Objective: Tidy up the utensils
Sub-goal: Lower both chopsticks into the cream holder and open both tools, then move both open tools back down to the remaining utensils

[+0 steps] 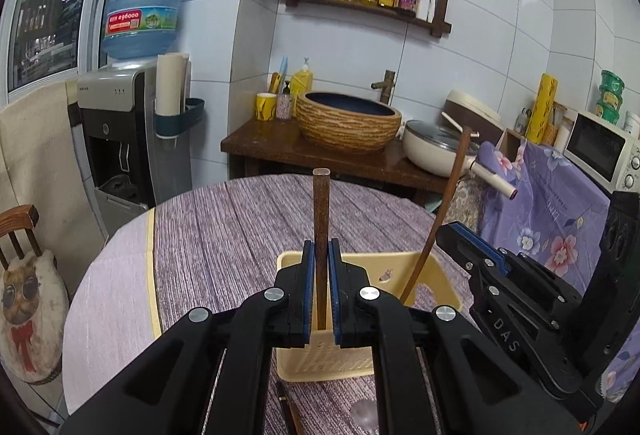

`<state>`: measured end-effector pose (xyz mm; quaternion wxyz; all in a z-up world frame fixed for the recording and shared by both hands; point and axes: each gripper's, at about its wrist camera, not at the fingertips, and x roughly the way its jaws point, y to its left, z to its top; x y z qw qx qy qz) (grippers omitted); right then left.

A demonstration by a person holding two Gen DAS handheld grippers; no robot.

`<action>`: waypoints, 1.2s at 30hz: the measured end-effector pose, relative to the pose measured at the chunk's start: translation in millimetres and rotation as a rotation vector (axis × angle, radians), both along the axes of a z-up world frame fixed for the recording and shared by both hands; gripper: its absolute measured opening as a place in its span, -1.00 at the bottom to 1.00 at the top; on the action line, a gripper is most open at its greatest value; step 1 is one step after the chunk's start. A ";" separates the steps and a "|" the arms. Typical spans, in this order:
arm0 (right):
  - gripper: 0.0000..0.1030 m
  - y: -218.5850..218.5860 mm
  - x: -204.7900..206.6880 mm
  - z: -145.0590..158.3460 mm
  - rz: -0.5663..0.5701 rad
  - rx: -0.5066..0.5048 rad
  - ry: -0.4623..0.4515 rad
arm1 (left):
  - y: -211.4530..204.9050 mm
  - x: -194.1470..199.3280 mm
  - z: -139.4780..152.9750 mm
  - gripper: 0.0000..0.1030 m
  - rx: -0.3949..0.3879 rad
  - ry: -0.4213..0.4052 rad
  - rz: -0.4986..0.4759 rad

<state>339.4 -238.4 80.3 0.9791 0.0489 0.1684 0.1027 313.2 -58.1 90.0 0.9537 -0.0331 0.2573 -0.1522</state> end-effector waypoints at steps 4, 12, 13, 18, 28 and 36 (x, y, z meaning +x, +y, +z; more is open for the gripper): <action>-0.83 -3.4 -1.7 -7.3 0.006 0.017 0.023 | -0.5 -2.8 -2.5 -0.85 0.018 -0.015 0.006; 0.22 -14.3 -35.9 -6.3 -0.022 0.032 0.005 | 9.4 -25.2 -1.4 0.15 -0.004 -0.051 0.010; 0.23 -15.4 -42.5 -6.7 -0.032 0.024 0.009 | 12.7 -32.6 -2.2 0.16 -0.006 -0.059 0.017; 0.32 -22.3 -69.3 -17.6 -0.071 -0.009 0.109 | 29.5 -60.5 -17.1 0.42 -0.005 -0.033 0.058; 0.33 -30.9 -105.1 -87.7 -0.112 -0.037 0.353 | 44.8 -90.4 -87.9 0.32 0.063 0.153 0.091; 0.27 -25.2 -111.4 -130.8 -0.122 -0.021 0.473 | 41.9 -103.4 -129.9 0.04 0.073 0.256 0.066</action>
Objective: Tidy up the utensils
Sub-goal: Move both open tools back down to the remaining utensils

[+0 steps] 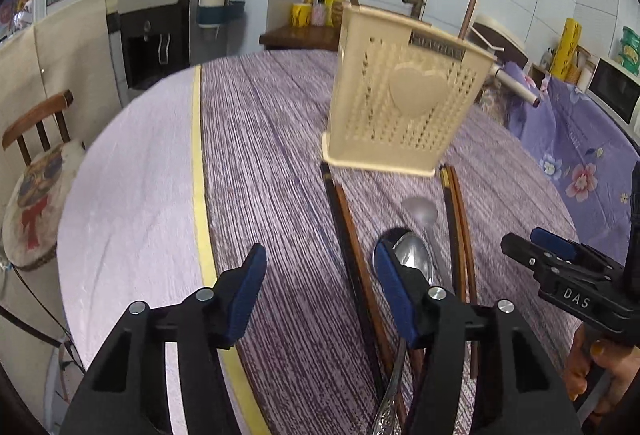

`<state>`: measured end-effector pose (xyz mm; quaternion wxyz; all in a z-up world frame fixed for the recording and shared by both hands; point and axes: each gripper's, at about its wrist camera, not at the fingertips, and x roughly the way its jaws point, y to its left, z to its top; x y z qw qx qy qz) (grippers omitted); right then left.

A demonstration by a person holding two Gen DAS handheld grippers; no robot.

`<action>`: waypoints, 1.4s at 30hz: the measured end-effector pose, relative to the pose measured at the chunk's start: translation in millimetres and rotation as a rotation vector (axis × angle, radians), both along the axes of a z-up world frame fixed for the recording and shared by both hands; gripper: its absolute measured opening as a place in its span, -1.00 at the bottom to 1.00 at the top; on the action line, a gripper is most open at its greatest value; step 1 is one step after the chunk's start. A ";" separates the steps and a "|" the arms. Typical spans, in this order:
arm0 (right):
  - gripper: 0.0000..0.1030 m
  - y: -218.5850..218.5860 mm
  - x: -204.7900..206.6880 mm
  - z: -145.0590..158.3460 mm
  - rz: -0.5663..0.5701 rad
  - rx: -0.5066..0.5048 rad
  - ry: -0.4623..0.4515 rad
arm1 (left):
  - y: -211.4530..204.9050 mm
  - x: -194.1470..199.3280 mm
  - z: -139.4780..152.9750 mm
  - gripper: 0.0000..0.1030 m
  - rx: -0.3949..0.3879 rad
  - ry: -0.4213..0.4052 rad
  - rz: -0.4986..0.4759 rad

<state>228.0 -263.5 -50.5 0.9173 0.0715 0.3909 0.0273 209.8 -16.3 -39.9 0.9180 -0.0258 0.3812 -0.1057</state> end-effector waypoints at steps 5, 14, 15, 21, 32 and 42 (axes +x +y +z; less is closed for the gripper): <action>0.22 9.0 4.4 -8.8 0.000 0.001 0.038 | -4.6 -0.4 -11.9 -0.03 0.018 0.021 0.000; 0.18 22.8 10.9 -17.5 0.006 -0.023 0.076 | -15.0 2.6 -19.2 -0.08 0.064 0.040 -0.026; 0.18 23.1 11.4 -17.4 0.007 -0.028 0.078 | -16.2 3.1 -19.8 -0.08 0.067 0.042 -0.030; 0.17 26.5 13.3 -20.0 0.003 -0.051 0.092 | -22.0 5.0 -28.0 -0.11 0.096 0.067 -0.034; 0.17 28.3 14.7 -19.9 -0.008 -0.088 0.097 | -27.3 11.5 -33.0 -0.15 0.156 0.079 -0.010; -0.07 4.1 21.3 -16.4 -0.039 -0.018 0.124 | -12.0 23.2 -30.2 -0.15 0.125 0.109 0.012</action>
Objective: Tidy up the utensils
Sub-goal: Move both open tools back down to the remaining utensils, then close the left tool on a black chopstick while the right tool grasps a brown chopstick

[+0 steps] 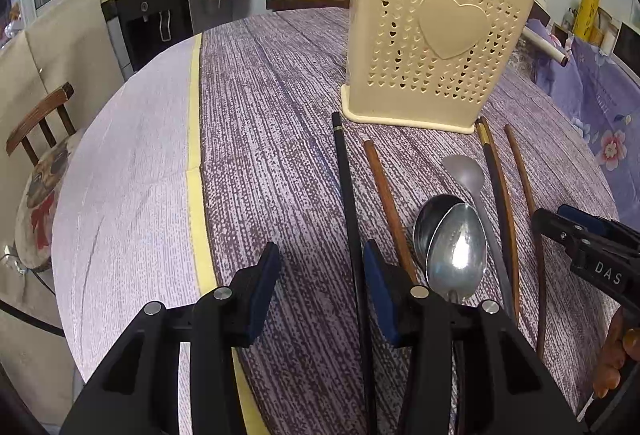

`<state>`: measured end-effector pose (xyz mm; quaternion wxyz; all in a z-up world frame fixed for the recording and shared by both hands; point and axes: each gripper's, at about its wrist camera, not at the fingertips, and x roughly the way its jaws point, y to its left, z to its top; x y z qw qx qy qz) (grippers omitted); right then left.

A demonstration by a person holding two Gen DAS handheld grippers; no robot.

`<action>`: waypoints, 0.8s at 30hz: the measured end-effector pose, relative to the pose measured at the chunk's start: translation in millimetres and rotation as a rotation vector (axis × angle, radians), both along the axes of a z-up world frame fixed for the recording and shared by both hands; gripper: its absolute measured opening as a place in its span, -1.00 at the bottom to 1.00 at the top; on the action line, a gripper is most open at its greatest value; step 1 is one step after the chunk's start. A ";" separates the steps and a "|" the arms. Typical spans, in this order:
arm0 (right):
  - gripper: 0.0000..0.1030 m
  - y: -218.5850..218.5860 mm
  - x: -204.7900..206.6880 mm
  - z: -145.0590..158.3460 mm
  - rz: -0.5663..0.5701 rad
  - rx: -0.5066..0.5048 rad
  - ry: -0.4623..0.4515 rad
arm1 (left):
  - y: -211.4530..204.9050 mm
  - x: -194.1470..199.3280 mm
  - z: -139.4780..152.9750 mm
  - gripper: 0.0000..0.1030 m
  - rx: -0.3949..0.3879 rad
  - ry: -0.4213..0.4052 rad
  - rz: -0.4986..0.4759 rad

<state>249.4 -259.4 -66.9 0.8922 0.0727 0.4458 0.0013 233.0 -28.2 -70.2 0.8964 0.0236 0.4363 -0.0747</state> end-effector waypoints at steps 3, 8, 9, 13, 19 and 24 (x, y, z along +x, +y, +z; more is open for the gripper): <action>-0.22 -5.1 12.8 2.0 -0.027 0.055 0.015 | -4.6 11.4 1.1 -0.15 0.005 0.016 -0.017; -0.31 -3.8 28.2 9.5 -0.053 0.059 0.004 | -12.7 35.3 6.3 -0.18 -0.009 0.043 -0.032; -0.33 -2.3 32.2 10.2 -0.064 0.045 0.003 | -14.5 40.1 6.4 -0.24 -0.009 0.045 -0.032; -0.47 -2.5 43.8 4.2 -0.085 0.031 0.017 | -20.4 53.5 4.2 -0.42 0.001 0.054 -0.018; -0.55 0.4 50.7 1.0 -0.107 0.007 0.008 | -26.3 61.0 2.7 -0.63 0.045 0.036 -0.006; -0.73 0.7 57.4 0.1 -0.125 -0.021 -0.001 | -23.7 65.4 2.6 -0.82 0.050 0.025 0.021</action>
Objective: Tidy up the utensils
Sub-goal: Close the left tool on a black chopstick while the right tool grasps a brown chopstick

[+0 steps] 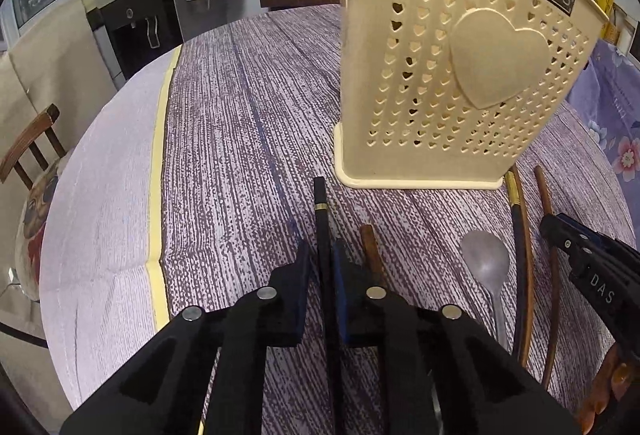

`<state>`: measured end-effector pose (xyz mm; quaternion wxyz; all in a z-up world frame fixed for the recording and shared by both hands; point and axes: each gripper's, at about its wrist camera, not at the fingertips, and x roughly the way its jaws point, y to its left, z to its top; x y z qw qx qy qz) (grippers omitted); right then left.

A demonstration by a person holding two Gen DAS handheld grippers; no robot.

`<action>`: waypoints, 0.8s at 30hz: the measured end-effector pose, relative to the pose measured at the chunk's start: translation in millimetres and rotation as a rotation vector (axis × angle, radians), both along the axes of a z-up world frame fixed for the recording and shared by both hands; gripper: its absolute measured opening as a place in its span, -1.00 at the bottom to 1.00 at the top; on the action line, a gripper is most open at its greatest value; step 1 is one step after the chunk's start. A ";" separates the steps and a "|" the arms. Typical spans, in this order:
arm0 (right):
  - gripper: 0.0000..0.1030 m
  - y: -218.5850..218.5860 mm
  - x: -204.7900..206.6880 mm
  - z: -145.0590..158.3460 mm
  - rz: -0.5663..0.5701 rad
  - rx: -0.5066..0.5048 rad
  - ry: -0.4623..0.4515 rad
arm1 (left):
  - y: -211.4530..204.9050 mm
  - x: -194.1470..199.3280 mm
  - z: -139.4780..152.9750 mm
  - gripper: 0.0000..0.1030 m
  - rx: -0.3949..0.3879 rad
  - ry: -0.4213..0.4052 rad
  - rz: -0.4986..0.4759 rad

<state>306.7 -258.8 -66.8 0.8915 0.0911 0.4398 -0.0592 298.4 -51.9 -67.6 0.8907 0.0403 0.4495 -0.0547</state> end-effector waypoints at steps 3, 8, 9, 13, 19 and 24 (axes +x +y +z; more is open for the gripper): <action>-0.79 -2.2 4.1 -1.0 -0.014 0.003 -0.006 | 0.7 1.1 -0.1 -0.83 -0.001 -0.007 0.010; -0.79 -0.5 6.9 -2.2 -0.019 -0.027 -0.010 | -3.3 1.9 -0.7 -0.84 0.018 -0.021 0.026; -0.79 -0.5 7.3 -2.2 -0.019 -0.029 -0.010 | -4.2 1.6 -0.7 -0.84 0.020 -0.023 0.029; -0.79 -1.0 6.4 -2.6 -0.022 -0.030 -0.013 | -2.5 -0.7 0.0 -0.84 -0.003 -0.024 0.043; -0.81 2.6 2.4 -1.6 -0.029 -0.021 -0.019 | -0.7 -3.6 -0.4 -0.84 -0.019 -0.026 0.049; -0.85 -6.3 2.0 -1.8 -0.038 0.045 -0.029 | 3.0 -1.0 0.3 -0.84 -0.045 -0.020 0.050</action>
